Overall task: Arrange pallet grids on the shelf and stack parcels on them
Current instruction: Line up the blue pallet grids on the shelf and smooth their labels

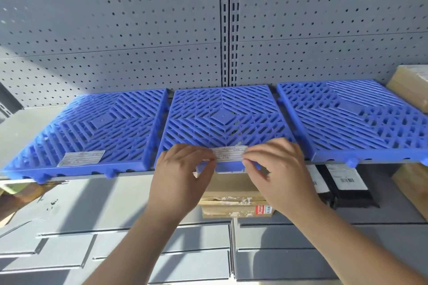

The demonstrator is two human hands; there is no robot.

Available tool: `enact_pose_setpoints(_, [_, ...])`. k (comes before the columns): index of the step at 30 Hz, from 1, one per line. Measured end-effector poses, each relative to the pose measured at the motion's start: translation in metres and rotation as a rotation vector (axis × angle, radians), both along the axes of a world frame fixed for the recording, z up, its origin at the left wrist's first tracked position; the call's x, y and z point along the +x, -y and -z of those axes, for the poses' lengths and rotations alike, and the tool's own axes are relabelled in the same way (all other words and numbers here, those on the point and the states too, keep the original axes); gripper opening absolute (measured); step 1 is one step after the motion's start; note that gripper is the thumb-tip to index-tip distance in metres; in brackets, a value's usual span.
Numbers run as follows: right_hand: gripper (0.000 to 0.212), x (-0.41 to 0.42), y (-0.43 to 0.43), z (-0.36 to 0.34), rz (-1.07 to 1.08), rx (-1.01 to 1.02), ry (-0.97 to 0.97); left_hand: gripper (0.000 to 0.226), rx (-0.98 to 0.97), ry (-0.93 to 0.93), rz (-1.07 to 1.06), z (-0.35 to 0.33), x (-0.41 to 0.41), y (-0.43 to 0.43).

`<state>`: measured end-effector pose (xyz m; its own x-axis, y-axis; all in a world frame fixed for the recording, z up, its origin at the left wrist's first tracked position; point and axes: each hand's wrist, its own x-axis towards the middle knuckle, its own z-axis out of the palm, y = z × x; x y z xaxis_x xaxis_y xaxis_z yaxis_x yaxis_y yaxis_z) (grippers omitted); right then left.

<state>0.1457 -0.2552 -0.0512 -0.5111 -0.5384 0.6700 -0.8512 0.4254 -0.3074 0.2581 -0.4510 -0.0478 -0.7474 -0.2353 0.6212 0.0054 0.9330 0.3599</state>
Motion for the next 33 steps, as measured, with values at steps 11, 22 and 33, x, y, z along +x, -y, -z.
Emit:
enact_pose_setpoints(11, [0.01,0.0,-0.003,0.004,0.035,-0.034,-0.031,0.006,0.063,0.002,-0.021,0.002,0.0,-0.004])
enact_pose_setpoints(22, [0.009,0.003,-0.003,0.003,0.054,-0.019,-0.023,0.009,0.084,0.029,-0.073,-0.003,0.001,-0.007])
enact_pose_setpoints(33, [0.021,0.009,-0.021,-0.013,0.127,-0.06,0.005,0.018,0.067,-0.025,-0.011,-0.014,-0.005,-0.02])
